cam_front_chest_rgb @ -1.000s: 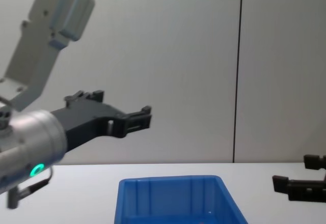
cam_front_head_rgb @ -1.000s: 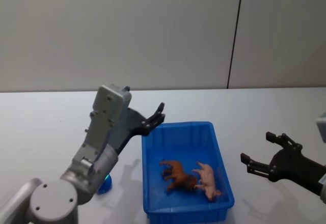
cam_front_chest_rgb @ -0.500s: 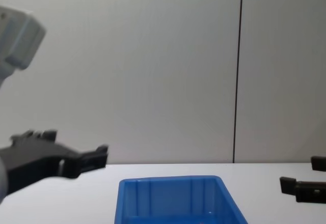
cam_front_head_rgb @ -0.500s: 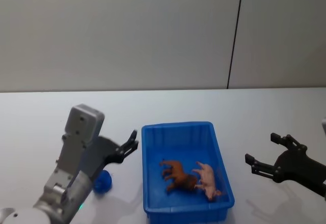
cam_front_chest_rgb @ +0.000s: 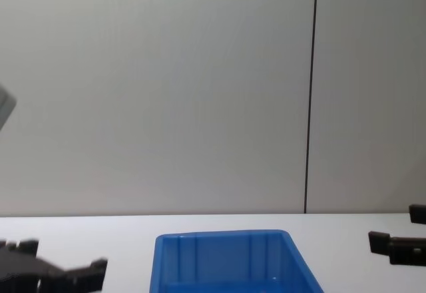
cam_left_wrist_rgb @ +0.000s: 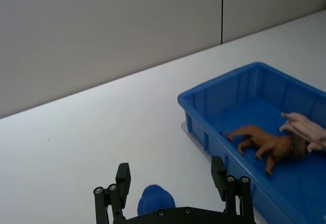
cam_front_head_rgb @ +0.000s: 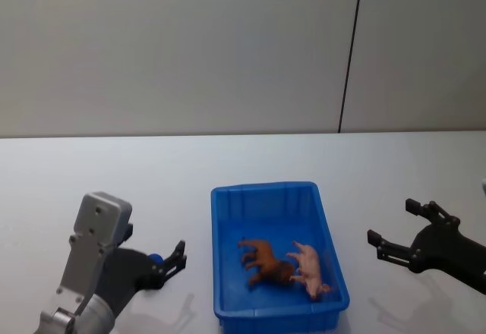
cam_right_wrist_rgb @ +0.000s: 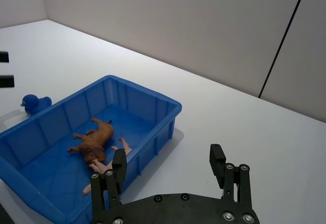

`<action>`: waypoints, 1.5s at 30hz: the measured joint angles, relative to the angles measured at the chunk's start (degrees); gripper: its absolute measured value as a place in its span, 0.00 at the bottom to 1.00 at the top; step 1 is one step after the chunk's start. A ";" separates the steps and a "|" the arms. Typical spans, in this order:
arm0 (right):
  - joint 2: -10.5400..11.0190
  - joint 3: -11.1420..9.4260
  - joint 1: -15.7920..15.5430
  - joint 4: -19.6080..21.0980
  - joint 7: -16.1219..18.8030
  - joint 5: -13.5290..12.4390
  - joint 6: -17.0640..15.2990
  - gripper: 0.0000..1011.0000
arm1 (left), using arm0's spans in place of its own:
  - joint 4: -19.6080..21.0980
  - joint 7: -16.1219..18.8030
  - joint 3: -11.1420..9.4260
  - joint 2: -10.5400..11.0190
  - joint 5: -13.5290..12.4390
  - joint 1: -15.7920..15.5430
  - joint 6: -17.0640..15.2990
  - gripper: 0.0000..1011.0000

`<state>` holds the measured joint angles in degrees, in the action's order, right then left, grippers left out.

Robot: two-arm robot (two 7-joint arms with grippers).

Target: Pick up the two dolls from the table and place them into the box.

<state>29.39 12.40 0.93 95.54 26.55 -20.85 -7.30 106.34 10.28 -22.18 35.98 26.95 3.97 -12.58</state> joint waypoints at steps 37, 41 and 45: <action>0.10 -0.07 -0.09 0.00 -0.03 -0.10 -0.01 0.99 | -17.15 -11.11 0.96 -4.06 -2.38 -4.49 4.37 0.99; 0.10 -0.07 -0.09 0.01 -0.03 -0.10 -0.01 0.99 | -18.55 -11.76 1.03 -4.48 -2.75 -4.96 4.71 0.99; 0.10 -0.07 -0.09 0.01 -0.03 -0.09 -0.01 0.99 | -19.94 -12.43 1.05 -4.97 -3.10 -5.43 5.01 0.99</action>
<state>29.49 12.33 0.84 95.54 26.52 -20.95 -7.31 86.40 -2.15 -21.13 31.01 23.85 -1.46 -7.57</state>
